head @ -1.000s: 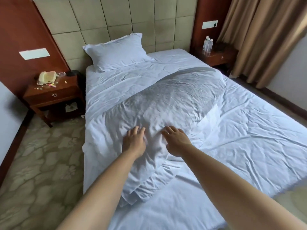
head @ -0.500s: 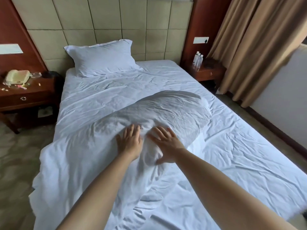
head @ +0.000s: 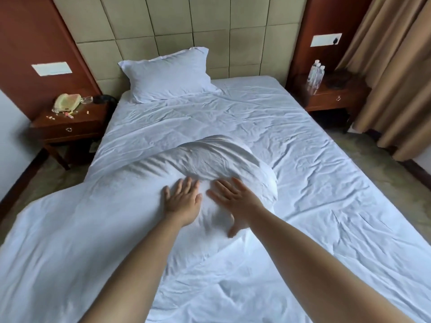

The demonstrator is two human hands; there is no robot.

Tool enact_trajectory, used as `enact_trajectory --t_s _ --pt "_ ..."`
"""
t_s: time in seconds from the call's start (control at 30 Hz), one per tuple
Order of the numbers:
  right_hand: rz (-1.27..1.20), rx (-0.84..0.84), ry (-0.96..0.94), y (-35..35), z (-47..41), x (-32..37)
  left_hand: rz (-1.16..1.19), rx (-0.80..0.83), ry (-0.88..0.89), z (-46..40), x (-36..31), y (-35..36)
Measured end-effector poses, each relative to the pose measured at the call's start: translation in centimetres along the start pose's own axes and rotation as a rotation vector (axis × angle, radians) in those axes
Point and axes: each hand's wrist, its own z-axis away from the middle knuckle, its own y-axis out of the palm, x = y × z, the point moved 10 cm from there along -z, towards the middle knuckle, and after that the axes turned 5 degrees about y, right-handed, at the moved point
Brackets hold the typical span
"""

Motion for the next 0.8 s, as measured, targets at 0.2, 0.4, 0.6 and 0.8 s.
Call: enact_trajectory --t_s 0.2,0.4,0.6,0.8 --pt "0.12 -0.037 0.009 2.7 0.2 -2.5 -0.048 0.113 0.011 0.3 -3.1 2.5" --pt "-0.008 -0.039 0.027 2.0 -2.1 -2.4 -0.121 0.294 0.044 -0.2 -2.6 4.1" --pt "0.082 -0.178 0.131 3.2 -4.2 -2.9 -0.227 0.262 0.06 -1.2 -3.3 5.9" --pt "0.027 -0.345 0.168 2.7 -3.7 -3.1 -0.224 0.031 0.064 -0.4 -4.2 6.0"
